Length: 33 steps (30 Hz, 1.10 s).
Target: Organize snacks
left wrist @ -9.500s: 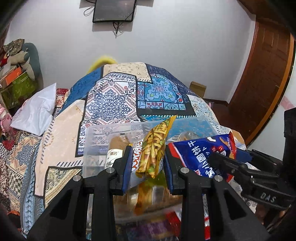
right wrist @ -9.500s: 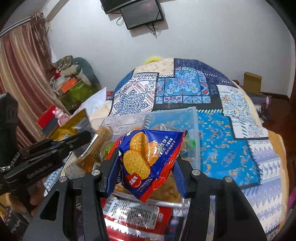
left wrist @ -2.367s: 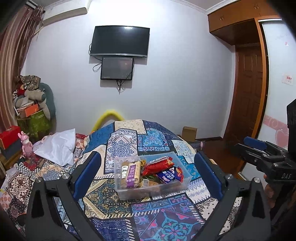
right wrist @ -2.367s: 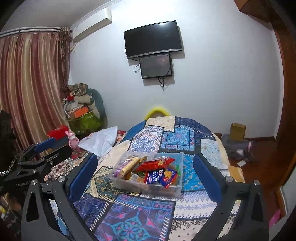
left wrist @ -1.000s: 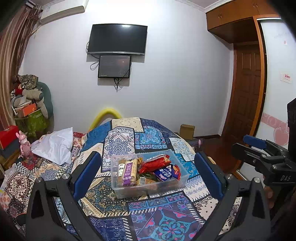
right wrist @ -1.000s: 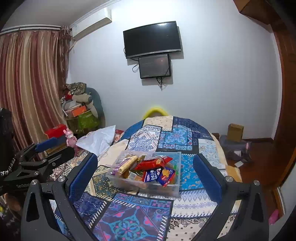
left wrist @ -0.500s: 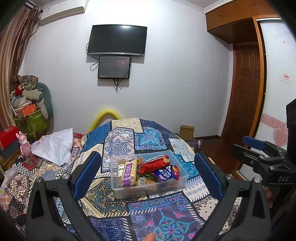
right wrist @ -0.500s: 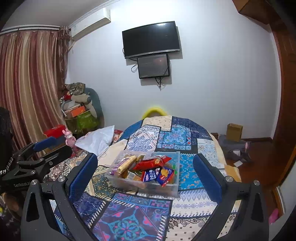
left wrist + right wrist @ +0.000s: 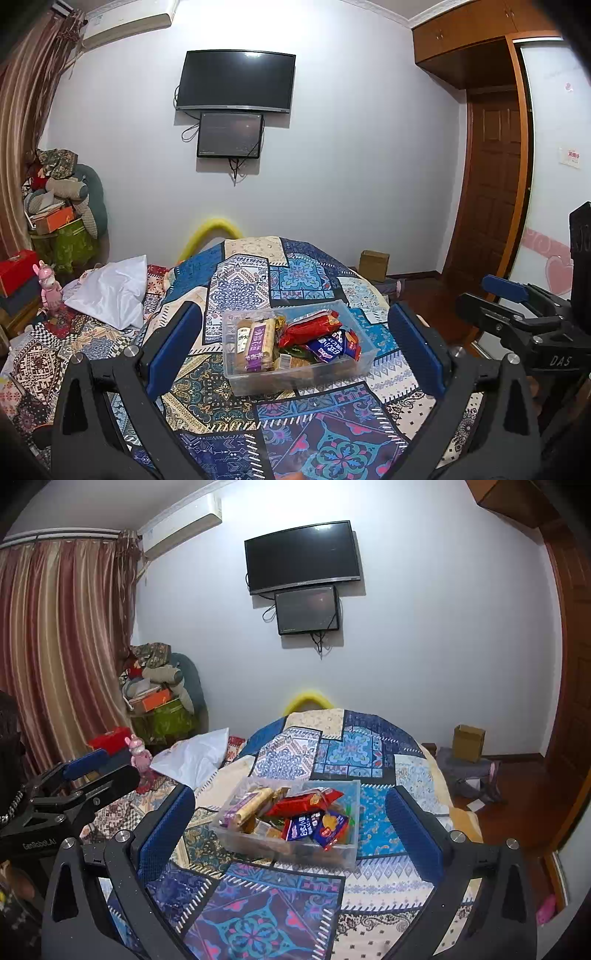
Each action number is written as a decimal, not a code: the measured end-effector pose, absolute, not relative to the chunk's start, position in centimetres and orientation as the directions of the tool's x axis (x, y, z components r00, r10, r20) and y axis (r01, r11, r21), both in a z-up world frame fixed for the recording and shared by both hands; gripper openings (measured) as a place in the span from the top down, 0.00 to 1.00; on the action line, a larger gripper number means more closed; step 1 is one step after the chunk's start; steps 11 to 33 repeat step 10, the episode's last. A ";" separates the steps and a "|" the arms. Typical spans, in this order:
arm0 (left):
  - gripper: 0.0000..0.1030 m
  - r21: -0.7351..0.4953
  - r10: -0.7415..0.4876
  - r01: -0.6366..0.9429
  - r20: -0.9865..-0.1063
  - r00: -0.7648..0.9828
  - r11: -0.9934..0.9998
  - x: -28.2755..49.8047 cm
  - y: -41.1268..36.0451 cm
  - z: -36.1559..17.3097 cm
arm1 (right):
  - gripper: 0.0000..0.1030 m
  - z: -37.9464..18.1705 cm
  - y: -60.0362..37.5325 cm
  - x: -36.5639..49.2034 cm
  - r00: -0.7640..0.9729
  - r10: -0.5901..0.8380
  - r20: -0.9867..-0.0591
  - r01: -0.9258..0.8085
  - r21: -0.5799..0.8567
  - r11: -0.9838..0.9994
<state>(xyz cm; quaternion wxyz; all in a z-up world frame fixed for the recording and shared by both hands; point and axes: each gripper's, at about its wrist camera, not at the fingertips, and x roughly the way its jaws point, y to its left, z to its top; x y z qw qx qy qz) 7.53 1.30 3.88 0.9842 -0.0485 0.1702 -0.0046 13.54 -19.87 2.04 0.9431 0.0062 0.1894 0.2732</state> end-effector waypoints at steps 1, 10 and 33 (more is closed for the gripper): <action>0.01 -0.096 -0.024 -0.009 -0.335 0.942 0.995 7.5 1.3 3.9 | 0.00 1.9 -19.9 13.6 0.778 0.518 -0.355 -0.514 0.115 0.850; 0.01 -0.081 -0.025 -0.004 -0.356 0.934 0.997 7.8 1.0 3.5 | 0.00 1.5 -19.7 13.6 0.778 0.516 -0.359 -0.508 0.124 0.852; 0.01 -0.081 -0.025 -0.004 -0.356 0.934 0.997 7.8 1.0 3.5 | 0.00 1.5 -19.7 13.6 0.778 0.516 -0.359 -0.508 0.124 0.852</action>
